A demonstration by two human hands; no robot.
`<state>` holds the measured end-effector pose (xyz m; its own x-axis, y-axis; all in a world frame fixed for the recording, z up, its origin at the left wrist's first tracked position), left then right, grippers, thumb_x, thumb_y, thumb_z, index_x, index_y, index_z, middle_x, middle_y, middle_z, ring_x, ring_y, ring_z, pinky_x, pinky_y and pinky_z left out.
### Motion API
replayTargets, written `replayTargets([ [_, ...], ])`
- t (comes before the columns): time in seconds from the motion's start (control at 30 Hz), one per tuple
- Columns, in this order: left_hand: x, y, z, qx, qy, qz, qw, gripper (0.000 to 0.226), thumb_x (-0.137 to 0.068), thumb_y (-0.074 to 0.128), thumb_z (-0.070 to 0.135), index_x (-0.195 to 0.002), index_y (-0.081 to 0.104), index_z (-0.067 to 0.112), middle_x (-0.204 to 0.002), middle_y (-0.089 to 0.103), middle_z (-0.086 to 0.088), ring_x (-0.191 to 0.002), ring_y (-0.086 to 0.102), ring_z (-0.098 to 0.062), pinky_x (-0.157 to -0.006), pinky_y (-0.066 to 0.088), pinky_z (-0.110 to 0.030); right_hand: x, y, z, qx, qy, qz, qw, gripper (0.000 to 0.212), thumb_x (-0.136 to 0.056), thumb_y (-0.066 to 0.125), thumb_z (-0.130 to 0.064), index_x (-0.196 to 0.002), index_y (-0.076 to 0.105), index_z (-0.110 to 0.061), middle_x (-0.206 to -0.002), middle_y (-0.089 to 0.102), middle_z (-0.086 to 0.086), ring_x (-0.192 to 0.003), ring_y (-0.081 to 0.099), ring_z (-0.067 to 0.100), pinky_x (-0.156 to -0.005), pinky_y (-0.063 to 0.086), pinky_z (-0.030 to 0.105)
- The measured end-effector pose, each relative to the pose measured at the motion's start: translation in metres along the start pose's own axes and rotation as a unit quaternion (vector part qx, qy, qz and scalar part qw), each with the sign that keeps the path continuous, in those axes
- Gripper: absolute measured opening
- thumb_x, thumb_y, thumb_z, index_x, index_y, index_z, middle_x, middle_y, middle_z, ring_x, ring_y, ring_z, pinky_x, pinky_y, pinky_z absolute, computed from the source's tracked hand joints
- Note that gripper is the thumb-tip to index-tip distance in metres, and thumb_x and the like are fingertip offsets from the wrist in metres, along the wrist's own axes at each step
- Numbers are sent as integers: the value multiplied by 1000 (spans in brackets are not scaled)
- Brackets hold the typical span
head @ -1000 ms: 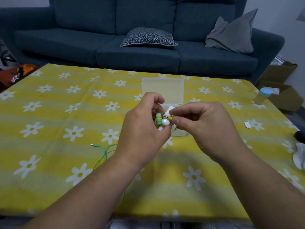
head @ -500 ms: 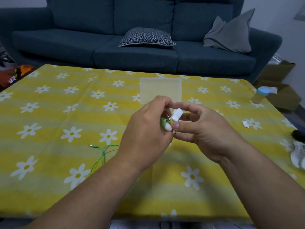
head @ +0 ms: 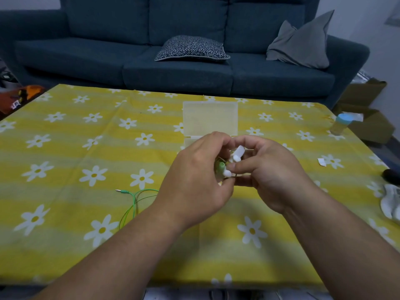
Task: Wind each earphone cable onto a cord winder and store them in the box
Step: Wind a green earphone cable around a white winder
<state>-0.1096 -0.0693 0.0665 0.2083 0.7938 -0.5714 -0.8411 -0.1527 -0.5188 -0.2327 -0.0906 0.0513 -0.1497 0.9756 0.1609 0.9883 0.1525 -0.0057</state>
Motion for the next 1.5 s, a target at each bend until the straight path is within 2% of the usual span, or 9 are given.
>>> replayTargets([
  [0.23, -3, 0, -26, 227, -161, 22, 960, 11, -82, 66, 5, -87, 64, 15, -81, 69, 1, -80, 67, -15, -71, 58, -38, -5, -5, 4, 9, -3, 29, 1000, 32, -75, 58, 22, -83, 68, -7, -60, 58, 6, -59, 69, 34, -71, 60, 45],
  [0.37, -2, 2, -39, 321, -232, 0, 918, 23, -83, 66, -12, -86, 64, 11, -77, 65, -12, -72, 62, -19, -64, 57, -34, -5, -3, 5, 23, 10, 15, 1000, 33, -70, 58, 22, -83, 68, -7, -75, 62, 22, -67, 70, 47, -65, 54, 38],
  [0.53, 0, 4, -46, 307, -262, -17, 915, 30, -76, 68, -19, -84, 64, 10, -72, 64, -5, -66, 59, -18, -61, 55, -31, -6, 1, 11, 16, 27, 18, 999, 35, -68, 57, 21, -85, 69, -7, -79, 63, 26, -61, 66, 38, -58, 53, 35],
  [0.77, 7, 3, -67, 264, -353, 71, 895, 26, -78, 66, -17, -78, 63, 9, -65, 60, -6, -62, 57, -21, -63, 59, -41, -14, 9, 24, -17, 42, -26, 999, 50, -74, 70, 11, -117, 62, -13, -98, 61, 12, -79, 68, 24, -77, 59, 43],
  [0.87, 8, 2, -73, 251, -371, 113, 887, 25, -79, 65, -16, -76, 63, 10, -59, 58, -2, -60, 58, -21, -62, 58, -38, -17, 14, 25, 112, 6, -25, 993, 46, -74, 76, 8, -110, 66, -17, -106, 66, 11, -75, 67, 21, -79, 58, 49],
  [0.97, 3, 1, -75, 271, -369, 126, 880, 22, -84, 67, -8, -79, 64, 13, -58, 60, 7, -62, 61, -14, -75, 60, -44, -29, 8, 19, 163, -30, 13, 986, 48, -70, 78, 8, -107, 68, -21, -101, 69, 2, -66, 64, 11, -69, 58, 35],
  [1.07, -3, -10, -85, 251, -370, 153, 881, 20, -86, 68, 4, -89, 65, 23, -79, 63, 8, -77, 62, -11, -92, 55, -44, -49, -23, 10, 193, -54, 124, 972, 51, -69, 80, 6, -110, 68, -23, -103, 67, -2, -71, 65, 13, -61, 51, 19],
  [1.17, -5, -30, -99, 203, -380, 192, 882, 21, -87, 66, 5, -89, 63, 26, -82, 61, 7, -76, 59, -8, -87, 54, -38, -69, -51, 12, 286, -49, 208, 934, 54, -71, 81, -3, -116, 65, -28, -105, 64, -4, -75, 63, 13, -57, 43, 23],
  [1.5, 0, -55, -127, 166, -415, 198, 872, 19, -86, 65, 2, -91, 64, 21, -81, 60, 6, -71, 57, -8, -72, 49, -29, -128, -13, 60, 481, -23, 141, 865, 51, -82, 70, -17, -130, 61, -27, -134, 52, 9, -114, 58, 25, -78, 35, 22],
])
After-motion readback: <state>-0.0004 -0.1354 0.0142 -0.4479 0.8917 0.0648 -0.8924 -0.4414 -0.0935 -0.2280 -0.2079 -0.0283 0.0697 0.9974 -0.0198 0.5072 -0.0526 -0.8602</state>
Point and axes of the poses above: each hand's wrist, its own x-axis away from the middle knuckle, its own y-axis out of the palm, z = x × y, the point moved 6 cm from there along -x, towards the middle knuckle
